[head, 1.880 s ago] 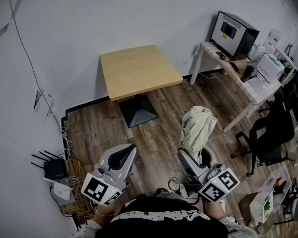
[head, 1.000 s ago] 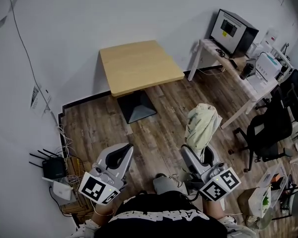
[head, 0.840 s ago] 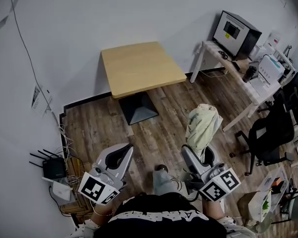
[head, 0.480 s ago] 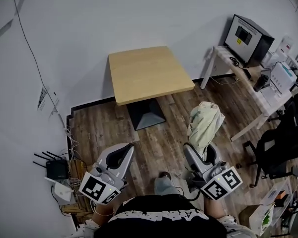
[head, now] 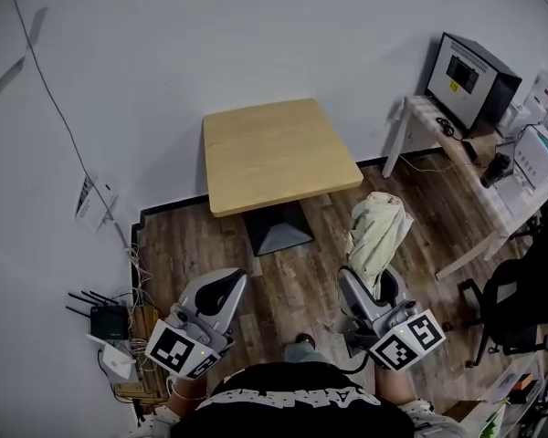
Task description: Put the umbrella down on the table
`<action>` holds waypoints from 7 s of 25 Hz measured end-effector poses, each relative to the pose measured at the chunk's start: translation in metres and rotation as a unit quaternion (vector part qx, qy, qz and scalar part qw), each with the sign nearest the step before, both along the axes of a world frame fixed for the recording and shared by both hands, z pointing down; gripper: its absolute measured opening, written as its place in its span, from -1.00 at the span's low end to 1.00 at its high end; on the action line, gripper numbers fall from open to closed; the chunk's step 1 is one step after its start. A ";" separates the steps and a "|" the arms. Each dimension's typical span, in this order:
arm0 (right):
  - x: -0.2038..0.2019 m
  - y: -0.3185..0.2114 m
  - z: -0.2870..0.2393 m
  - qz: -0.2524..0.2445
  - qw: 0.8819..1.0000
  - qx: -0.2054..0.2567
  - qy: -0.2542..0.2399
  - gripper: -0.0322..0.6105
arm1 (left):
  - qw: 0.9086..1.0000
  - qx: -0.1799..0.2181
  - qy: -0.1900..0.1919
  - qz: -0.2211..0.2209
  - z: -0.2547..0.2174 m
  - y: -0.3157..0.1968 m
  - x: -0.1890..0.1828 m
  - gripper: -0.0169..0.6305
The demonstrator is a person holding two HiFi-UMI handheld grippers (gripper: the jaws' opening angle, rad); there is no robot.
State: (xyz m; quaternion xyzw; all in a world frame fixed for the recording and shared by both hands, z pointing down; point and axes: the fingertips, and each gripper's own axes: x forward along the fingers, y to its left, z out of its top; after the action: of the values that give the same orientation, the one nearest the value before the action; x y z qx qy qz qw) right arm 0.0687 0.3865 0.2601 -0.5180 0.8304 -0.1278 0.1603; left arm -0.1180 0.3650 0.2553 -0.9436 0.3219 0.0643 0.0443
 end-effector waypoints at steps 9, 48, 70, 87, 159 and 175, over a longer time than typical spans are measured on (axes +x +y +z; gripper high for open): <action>0.032 -0.044 0.002 -0.018 1.000 -0.003 -0.010 -0.06 | 1.000 0.007 -0.015 -0.017 -0.006 -0.036 0.034 -0.96; 0.089 -0.138 0.022 -0.052 0.998 -0.010 -0.033 -0.06 | 0.998 -0.010 0.001 -0.065 0.004 -0.122 0.082 -0.95; 0.102 -0.200 0.022 0.030 0.999 -0.023 -0.008 -0.06 | 0.999 -0.010 0.008 0.040 0.017 -0.216 0.115 -0.95; 0.077 -0.277 0.014 0.091 0.995 -0.036 0.004 -0.06 | 0.994 -0.009 0.006 0.105 0.015 -0.315 0.105 -0.95; 0.044 -0.588 0.119 -0.011 0.983 -0.182 0.031 -0.06 | 0.996 -0.089 -0.011 -0.006 0.088 -0.585 0.065 -0.96; 0.043 -0.627 0.180 -0.028 0.970 -0.237 0.054 -0.06 | 0.991 -0.125 -0.051 -0.018 0.109 -0.603 0.068 -0.95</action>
State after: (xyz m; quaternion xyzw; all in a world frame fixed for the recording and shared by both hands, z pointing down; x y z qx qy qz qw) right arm 0.1113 -0.2409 0.4403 -0.5242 0.7978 -0.2975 -0.0158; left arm -0.0499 -0.2378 0.3643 -0.9379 0.3413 -0.0250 -0.0562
